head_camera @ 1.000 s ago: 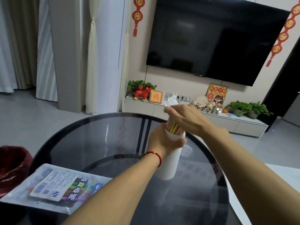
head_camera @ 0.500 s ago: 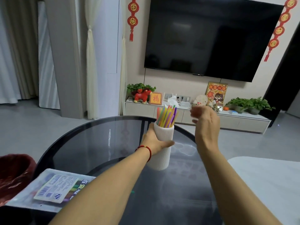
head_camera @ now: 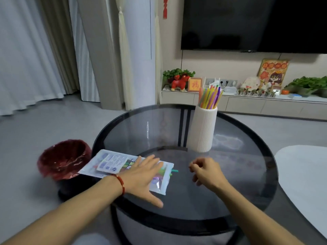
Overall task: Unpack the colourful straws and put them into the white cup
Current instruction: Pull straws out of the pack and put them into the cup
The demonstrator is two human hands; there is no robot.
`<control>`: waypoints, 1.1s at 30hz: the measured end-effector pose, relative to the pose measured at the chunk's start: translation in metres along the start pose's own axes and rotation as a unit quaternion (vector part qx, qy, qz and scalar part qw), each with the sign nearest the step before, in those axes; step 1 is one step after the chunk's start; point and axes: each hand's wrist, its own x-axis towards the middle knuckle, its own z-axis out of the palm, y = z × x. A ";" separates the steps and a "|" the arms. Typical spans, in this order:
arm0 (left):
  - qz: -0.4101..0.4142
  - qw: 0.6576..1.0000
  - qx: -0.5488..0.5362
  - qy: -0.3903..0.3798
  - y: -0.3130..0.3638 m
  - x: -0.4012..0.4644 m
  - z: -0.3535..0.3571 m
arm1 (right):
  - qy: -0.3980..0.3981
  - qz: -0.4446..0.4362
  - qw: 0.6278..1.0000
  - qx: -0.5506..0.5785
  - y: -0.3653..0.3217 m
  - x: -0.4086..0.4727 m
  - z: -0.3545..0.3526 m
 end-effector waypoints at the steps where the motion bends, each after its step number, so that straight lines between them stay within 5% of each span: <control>1: -0.001 0.999 0.019 -0.039 -0.006 -0.004 0.002 | -0.013 0.001 1.000 0.002 -0.001 0.000 0.007; 5: -0.010 0.999 0.001 -0.051 -0.006 0.011 -0.012 | -0.049 0.023 0.998 0.035 -0.004 -0.002 0.027; 12: 0.058 0.985 0.160 -0.010 0.019 0.031 -0.048 | -0.054 0.115 0.971 0.203 -0.013 -0.009 0.034; 18: 0.115 0.900 0.410 0.092 0.054 0.037 -0.086 | -0.088 0.197 0.909 0.358 -0.020 -0.011 0.037; 24: 0.154 0.847 0.496 0.110 0.069 0.042 -0.113 | -0.096 0.219 0.832 0.500 -0.022 -0.011 0.039; 28: 0.142 0.853 0.490 0.112 0.064 0.040 -0.116 | -0.098 0.184 0.788 0.579 -0.020 -0.010 0.034; 33: 0.126 0.875 0.451 0.123 0.051 0.039 -0.104 | -0.094 0.130 0.791 0.590 -0.015 -0.011 0.027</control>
